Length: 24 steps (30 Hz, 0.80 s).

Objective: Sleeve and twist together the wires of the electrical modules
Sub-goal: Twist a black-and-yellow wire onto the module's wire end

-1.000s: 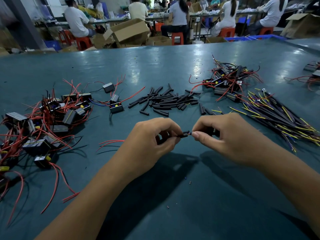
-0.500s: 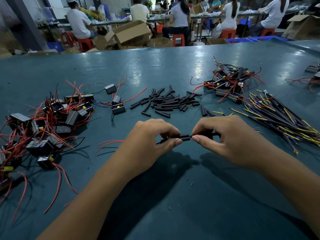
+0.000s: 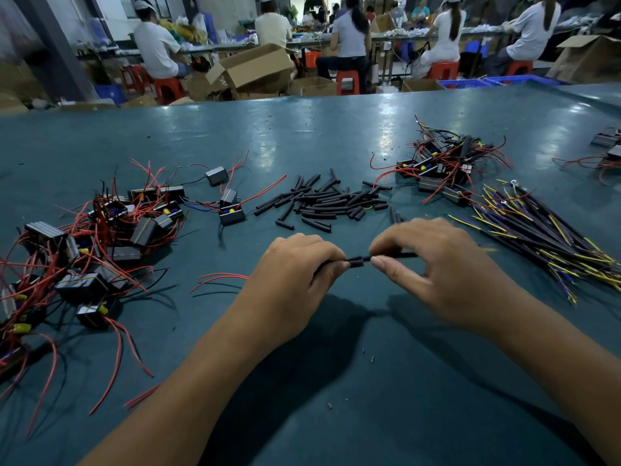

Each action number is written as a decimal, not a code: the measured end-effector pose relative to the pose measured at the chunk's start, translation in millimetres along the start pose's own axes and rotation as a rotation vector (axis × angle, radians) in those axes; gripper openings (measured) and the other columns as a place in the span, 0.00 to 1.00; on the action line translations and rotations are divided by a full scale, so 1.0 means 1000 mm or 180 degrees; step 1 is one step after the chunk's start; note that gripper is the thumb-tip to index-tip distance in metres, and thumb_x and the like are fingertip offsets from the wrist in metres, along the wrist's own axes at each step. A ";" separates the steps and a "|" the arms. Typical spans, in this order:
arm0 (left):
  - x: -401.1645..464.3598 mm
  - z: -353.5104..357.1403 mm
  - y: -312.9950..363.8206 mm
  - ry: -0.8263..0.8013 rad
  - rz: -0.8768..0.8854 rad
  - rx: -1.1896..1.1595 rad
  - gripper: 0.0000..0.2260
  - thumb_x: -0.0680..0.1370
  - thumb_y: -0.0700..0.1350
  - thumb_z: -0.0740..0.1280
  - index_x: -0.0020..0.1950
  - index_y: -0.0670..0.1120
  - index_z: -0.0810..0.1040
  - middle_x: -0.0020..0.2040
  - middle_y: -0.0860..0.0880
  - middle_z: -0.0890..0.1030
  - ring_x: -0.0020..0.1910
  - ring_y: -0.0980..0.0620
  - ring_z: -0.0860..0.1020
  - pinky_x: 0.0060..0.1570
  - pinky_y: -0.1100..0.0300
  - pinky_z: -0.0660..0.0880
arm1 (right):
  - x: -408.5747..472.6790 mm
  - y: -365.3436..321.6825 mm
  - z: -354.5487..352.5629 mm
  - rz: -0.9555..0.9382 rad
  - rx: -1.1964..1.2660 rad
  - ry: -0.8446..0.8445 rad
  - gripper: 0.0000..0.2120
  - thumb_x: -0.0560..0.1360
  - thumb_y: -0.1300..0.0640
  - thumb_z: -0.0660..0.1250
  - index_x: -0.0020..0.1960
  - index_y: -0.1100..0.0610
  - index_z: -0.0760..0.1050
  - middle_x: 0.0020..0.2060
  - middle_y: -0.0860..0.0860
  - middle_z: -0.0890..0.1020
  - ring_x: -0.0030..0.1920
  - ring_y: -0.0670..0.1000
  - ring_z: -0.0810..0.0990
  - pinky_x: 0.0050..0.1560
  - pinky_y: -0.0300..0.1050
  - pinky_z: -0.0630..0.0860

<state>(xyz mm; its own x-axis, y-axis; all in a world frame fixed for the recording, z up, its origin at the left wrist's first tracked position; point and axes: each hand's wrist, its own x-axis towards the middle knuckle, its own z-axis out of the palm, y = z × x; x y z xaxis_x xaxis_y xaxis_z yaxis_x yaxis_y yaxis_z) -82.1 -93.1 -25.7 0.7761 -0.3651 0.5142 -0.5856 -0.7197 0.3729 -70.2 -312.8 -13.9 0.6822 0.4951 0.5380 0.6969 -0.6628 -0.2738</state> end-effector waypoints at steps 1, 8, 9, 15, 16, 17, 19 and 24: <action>0.000 0.000 -0.001 0.0092 -0.0081 -0.0066 0.06 0.81 0.43 0.68 0.47 0.43 0.83 0.39 0.50 0.80 0.39 0.47 0.75 0.42 0.51 0.70 | 0.000 -0.001 0.000 0.0025 -0.0086 0.0247 0.07 0.77 0.52 0.67 0.52 0.54 0.80 0.46 0.45 0.83 0.48 0.49 0.79 0.53 0.50 0.71; 0.006 -0.013 -0.006 0.0942 -0.1515 -0.2076 0.07 0.80 0.41 0.69 0.43 0.42 0.82 0.34 0.47 0.81 0.32 0.55 0.74 0.31 0.64 0.71 | 0.001 -0.006 -0.004 -0.0047 -0.0045 0.1053 0.09 0.77 0.58 0.67 0.55 0.61 0.79 0.49 0.50 0.81 0.52 0.54 0.79 0.57 0.48 0.73; 0.007 -0.015 -0.006 0.1037 -0.1699 -0.2504 0.07 0.80 0.41 0.68 0.43 0.41 0.81 0.34 0.48 0.81 0.32 0.56 0.75 0.29 0.66 0.70 | 0.001 -0.008 -0.001 -0.0084 0.0017 0.0977 0.09 0.77 0.59 0.67 0.54 0.60 0.80 0.47 0.50 0.82 0.50 0.54 0.79 0.56 0.49 0.74; 0.008 -0.019 -0.001 0.0864 -0.1915 -0.3723 0.07 0.81 0.41 0.64 0.45 0.40 0.77 0.34 0.49 0.79 0.31 0.56 0.80 0.28 0.67 0.74 | -0.002 -0.014 0.011 0.0006 0.0481 0.0610 0.06 0.78 0.59 0.65 0.50 0.57 0.81 0.39 0.45 0.79 0.41 0.45 0.76 0.47 0.34 0.69; 0.007 -0.017 0.000 0.0762 -0.1827 -0.3624 0.06 0.81 0.41 0.65 0.45 0.40 0.78 0.35 0.48 0.80 0.32 0.55 0.80 0.29 0.67 0.74 | -0.002 -0.014 0.012 0.0038 0.0497 0.0625 0.06 0.78 0.59 0.65 0.49 0.57 0.81 0.39 0.46 0.80 0.41 0.45 0.76 0.46 0.31 0.67; 0.006 -0.014 0.000 0.0681 -0.1683 -0.3391 0.06 0.80 0.41 0.66 0.45 0.40 0.79 0.35 0.49 0.81 0.34 0.55 0.80 0.31 0.67 0.75 | -0.002 -0.015 0.012 0.0064 0.0517 0.0648 0.06 0.78 0.59 0.65 0.48 0.57 0.81 0.39 0.46 0.80 0.40 0.46 0.76 0.45 0.30 0.66; 0.004 -0.010 -0.002 0.0636 -0.1281 -0.2653 0.06 0.79 0.41 0.69 0.44 0.42 0.81 0.36 0.50 0.83 0.36 0.55 0.79 0.37 0.64 0.75 | -0.001 -0.016 0.012 0.0103 0.0599 0.0690 0.06 0.78 0.58 0.65 0.47 0.57 0.81 0.38 0.47 0.81 0.39 0.45 0.76 0.44 0.29 0.65; 0.001 -0.002 -0.005 0.1048 -0.1058 -0.2072 0.07 0.78 0.44 0.72 0.40 0.45 0.83 0.34 0.50 0.83 0.32 0.57 0.77 0.35 0.60 0.76 | -0.004 -0.018 0.013 0.0240 0.0839 0.0611 0.10 0.79 0.54 0.65 0.44 0.57 0.82 0.34 0.45 0.82 0.36 0.43 0.79 0.39 0.32 0.71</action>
<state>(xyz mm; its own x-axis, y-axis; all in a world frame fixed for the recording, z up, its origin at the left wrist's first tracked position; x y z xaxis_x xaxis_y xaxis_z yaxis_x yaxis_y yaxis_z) -79.0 -88.8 -25.4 0.8844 0.0739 0.4608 -0.4338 -0.2340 0.8701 -82.6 -295.1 -21.1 0.6973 0.3188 0.6420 0.6965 -0.5131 -0.5017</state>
